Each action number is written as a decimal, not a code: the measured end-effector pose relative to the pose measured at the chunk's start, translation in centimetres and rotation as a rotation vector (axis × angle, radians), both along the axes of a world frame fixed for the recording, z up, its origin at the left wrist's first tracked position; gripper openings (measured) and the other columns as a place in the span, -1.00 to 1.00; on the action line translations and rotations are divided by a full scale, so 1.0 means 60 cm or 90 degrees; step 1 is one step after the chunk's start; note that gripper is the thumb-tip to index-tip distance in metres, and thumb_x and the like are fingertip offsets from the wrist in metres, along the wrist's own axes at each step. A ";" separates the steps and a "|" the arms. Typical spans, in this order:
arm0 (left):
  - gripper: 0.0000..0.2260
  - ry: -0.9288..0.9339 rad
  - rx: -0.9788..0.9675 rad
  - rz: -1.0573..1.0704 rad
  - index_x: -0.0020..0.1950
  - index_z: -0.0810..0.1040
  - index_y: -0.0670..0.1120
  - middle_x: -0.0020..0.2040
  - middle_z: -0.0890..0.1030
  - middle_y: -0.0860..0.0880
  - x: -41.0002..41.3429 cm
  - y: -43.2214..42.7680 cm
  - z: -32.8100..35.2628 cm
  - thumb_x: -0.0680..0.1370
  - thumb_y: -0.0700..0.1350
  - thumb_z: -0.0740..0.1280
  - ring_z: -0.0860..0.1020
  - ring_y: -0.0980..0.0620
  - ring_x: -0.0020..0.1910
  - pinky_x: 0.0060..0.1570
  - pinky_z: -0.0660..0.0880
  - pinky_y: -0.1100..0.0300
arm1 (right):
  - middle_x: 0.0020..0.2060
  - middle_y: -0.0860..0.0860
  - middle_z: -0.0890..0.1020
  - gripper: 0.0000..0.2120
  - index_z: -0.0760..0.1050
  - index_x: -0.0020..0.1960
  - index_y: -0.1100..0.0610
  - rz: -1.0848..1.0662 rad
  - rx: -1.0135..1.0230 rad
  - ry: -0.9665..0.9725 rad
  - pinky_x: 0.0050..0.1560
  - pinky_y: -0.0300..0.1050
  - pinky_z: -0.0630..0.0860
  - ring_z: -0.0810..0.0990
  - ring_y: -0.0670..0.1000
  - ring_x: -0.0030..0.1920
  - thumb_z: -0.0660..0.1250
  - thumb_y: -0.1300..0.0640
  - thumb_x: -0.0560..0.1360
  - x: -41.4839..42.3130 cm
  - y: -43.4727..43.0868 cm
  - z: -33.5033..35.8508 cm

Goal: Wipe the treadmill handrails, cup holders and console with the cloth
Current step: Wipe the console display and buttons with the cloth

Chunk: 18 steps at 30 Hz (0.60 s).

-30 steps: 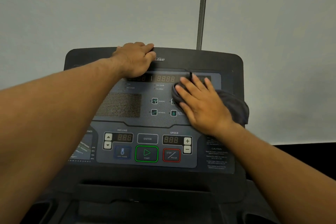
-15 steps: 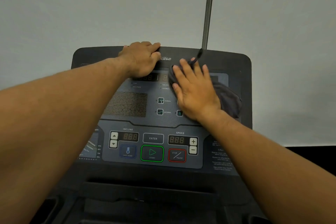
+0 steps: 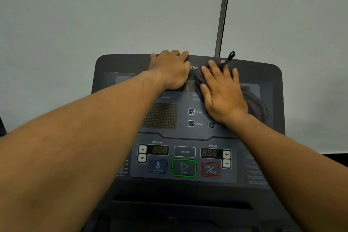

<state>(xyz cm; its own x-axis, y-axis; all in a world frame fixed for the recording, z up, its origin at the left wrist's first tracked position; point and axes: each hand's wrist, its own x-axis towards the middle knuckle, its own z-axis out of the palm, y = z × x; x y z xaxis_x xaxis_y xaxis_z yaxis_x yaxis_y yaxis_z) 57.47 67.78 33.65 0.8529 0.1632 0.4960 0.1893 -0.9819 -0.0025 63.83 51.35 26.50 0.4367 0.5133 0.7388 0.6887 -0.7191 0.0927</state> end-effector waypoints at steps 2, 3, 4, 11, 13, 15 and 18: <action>-0.56 -0.007 -0.005 0.001 0.51 0.23 -0.02 0.44 0.38 -0.05 -0.002 0.000 0.001 0.65 0.03 -0.05 0.32 -0.15 0.40 0.40 0.16 -0.24 | 0.52 0.09 0.22 -0.47 0.21 0.52 0.08 0.002 -0.016 -0.012 0.48 0.27 -0.04 0.16 0.25 0.49 -0.06 -0.08 0.60 -0.017 0.024 -0.009; -0.59 -0.010 -0.008 -0.002 0.46 0.29 -0.04 0.41 0.41 -0.06 -0.005 0.001 0.003 0.65 0.02 -0.04 0.35 -0.15 0.37 0.37 0.20 -0.21 | 0.51 0.09 0.23 -0.47 0.22 0.51 0.09 0.012 -0.034 -0.017 0.48 0.27 -0.02 0.17 0.25 0.48 -0.06 -0.07 0.61 -0.024 0.030 -0.016; -0.63 -0.015 -0.008 -0.014 0.37 0.36 -0.06 0.35 0.46 -0.06 -0.008 0.003 0.005 0.65 0.01 -0.03 0.40 -0.14 0.30 0.31 0.26 -0.18 | 0.50 0.10 0.25 -0.48 0.24 0.51 0.10 0.027 -0.060 -0.022 0.47 0.27 -0.01 0.19 0.26 0.48 -0.06 -0.07 0.61 -0.031 0.030 -0.025; -0.75 -0.048 0.034 -0.053 -0.12 0.36 -0.04 -0.04 0.51 -0.07 -0.060 0.079 0.016 0.63 0.04 0.02 0.45 -0.10 -0.06 -0.03 0.36 -0.04 | 0.48 0.13 0.30 -0.49 0.28 0.48 0.09 0.087 -0.179 -0.062 0.42 0.34 0.07 0.28 0.30 0.43 0.00 -0.08 0.60 -0.009 -0.059 -0.046; -0.74 -0.044 0.033 -0.003 -0.02 0.40 -0.03 0.05 0.52 -0.07 -0.082 0.123 0.009 0.62 0.08 0.01 0.46 -0.16 0.05 0.10 0.37 -0.17 | 0.49 0.12 0.28 -0.47 0.27 0.49 0.08 0.053 -0.133 -0.038 0.42 0.33 0.03 0.24 0.29 0.45 -0.03 -0.10 0.59 0.007 -0.055 -0.021; -0.61 -0.026 0.005 0.033 0.25 0.41 0.05 0.24 0.50 -0.04 -0.097 0.162 0.001 0.58 0.17 -0.03 0.44 -0.17 0.23 0.20 0.34 -0.27 | 0.51 0.09 0.24 -0.45 0.24 0.50 0.08 0.036 -0.087 -0.014 0.44 0.28 -0.04 0.19 0.27 0.48 -0.06 -0.11 0.59 0.010 -0.026 0.002; -0.38 -0.029 -0.049 0.019 0.50 0.25 0.11 0.44 0.40 0.02 -0.096 0.184 -0.007 0.50 0.28 -0.11 0.35 -0.13 0.40 0.31 0.32 -0.24 | 0.53 0.08 0.19 -0.46 0.18 0.53 0.06 0.018 -0.066 -0.026 0.47 0.23 -0.07 0.15 0.27 0.49 -0.06 -0.10 0.60 -0.008 0.037 0.011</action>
<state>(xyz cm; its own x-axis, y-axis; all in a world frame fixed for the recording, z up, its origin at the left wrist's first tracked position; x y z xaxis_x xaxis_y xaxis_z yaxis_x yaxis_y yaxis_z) 51.73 78.83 33.24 0.8235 0.2279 0.5195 0.2169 -0.9727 0.0828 63.34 53.55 27.18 0.3921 0.5993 0.6979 0.7024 -0.6849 0.1936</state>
